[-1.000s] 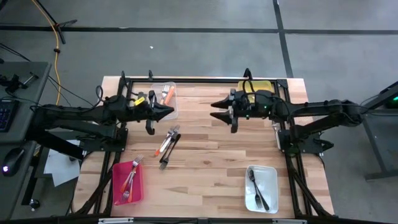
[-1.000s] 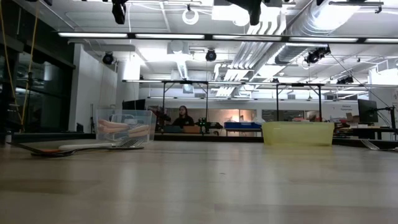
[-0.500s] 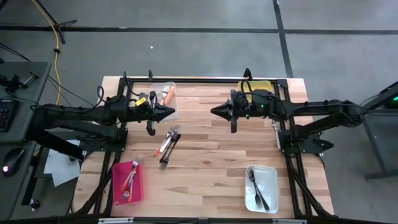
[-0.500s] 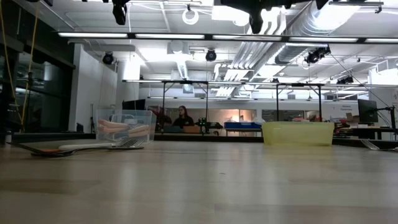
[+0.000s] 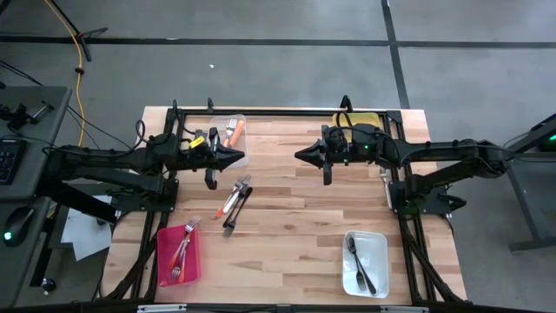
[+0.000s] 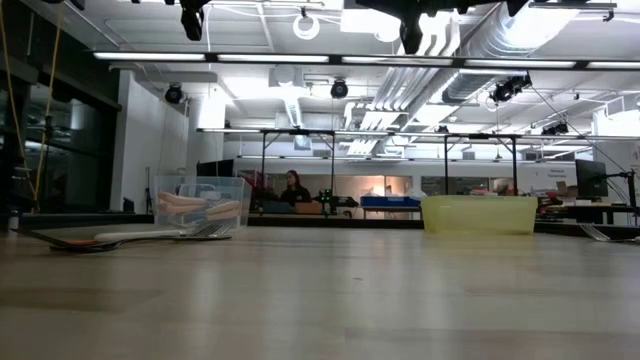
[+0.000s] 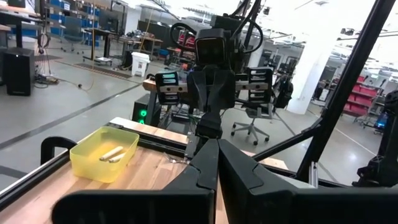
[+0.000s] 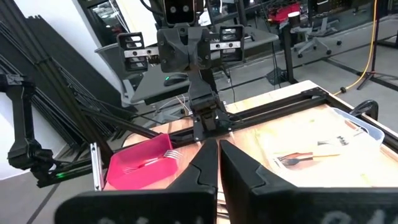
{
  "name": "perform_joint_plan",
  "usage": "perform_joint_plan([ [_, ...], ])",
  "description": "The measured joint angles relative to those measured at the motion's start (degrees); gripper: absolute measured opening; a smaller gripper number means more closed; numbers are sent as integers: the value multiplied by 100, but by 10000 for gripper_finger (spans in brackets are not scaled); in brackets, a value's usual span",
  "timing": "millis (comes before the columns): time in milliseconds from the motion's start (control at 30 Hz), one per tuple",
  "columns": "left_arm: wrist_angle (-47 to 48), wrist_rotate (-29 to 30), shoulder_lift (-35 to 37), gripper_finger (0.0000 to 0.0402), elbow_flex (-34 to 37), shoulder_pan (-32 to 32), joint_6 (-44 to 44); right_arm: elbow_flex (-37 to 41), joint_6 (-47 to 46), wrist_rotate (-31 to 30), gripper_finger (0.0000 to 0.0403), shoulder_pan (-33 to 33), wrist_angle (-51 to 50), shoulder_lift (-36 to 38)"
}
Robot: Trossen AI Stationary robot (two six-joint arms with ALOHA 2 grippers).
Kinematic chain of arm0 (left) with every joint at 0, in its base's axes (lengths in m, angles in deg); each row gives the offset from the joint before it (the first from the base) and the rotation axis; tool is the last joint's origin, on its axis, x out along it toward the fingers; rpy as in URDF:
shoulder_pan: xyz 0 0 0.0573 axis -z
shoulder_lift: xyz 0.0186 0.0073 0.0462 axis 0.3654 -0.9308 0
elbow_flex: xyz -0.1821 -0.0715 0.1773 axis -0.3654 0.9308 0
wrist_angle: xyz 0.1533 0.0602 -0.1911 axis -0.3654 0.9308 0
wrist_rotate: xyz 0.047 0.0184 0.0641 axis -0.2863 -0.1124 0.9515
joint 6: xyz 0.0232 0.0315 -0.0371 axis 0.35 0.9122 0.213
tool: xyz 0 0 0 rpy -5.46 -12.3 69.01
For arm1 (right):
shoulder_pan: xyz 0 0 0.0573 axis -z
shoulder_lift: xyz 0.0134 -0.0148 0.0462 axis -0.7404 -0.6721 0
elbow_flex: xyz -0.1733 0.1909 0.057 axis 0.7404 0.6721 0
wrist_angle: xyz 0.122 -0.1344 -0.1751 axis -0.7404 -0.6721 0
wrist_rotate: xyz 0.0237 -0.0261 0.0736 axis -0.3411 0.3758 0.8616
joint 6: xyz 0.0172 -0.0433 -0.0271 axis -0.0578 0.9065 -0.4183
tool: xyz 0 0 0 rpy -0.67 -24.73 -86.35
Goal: Sort silverware by color (type)
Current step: Put the black fork into the white bin
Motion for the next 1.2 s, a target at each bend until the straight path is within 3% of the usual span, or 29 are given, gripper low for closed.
perform_joint_plan([
  [167,241,9,1,39,0,0,0,0,-29,-2,0,0,0,0],
  [500,480,178,2,176,1,0,-148,0,-32,-2,0,0,0,0],
  [667,582,173,1,210,-22,0,-228,0,-70,-4,0,0,0,0],
  [767,1406,148,-56,213,-441,25,-537,0,-70,-4,0,0,0,0],
  [833,2434,155,-224,213,-920,117,-629,0,-73,-5,0,0,0,0],
  [1033,5180,260,-1327,213,-2162,610,-1346,0,-134,-7,0,0,-27,0],
  [1200,6107,610,-2508,213,-2344,1039,-2589,0,-134,-7,0,0,-122,2],
])
